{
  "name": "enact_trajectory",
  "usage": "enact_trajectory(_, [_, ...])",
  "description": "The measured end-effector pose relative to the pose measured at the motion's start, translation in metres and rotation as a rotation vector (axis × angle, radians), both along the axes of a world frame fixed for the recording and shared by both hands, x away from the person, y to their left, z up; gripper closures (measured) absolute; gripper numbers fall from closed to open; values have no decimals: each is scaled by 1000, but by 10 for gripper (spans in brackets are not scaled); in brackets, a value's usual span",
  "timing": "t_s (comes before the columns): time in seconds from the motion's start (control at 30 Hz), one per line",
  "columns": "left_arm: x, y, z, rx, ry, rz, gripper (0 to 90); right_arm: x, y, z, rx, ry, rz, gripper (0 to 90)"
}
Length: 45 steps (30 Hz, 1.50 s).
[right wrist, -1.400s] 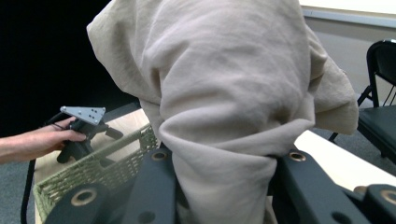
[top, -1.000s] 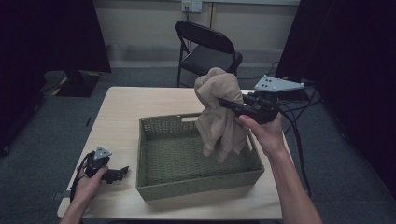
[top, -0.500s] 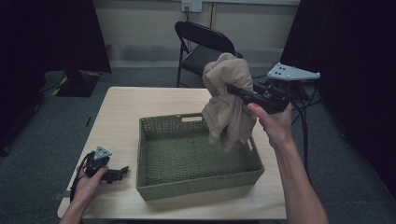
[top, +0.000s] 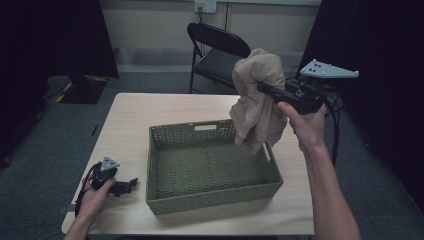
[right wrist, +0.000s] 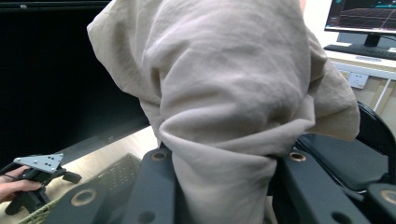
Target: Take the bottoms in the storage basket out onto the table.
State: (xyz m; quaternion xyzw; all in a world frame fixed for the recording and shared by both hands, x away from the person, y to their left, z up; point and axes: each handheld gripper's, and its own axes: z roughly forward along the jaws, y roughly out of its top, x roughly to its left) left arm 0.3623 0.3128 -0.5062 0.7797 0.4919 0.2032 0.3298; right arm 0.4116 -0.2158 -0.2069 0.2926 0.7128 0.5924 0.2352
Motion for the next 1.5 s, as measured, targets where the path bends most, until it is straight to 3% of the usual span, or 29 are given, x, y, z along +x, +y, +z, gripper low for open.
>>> enact_trajectory(0.3, [0,0,0,0,0,-1,0,2,-15,0,-16,-1,-45,690])
enact_trajectory(0.7, [0,0,0,0,0,-1,0,19,-49,-11,-31,44,-137,690])
enact_trajectory(1.17, [0,0,0,0,0,-1,0,30,-87,-43,-48,95,-191,689])
enact_trajectory(1.5, [0,0,0,0,0,-1,0,28,-99,-70,-73,130,-191,689])
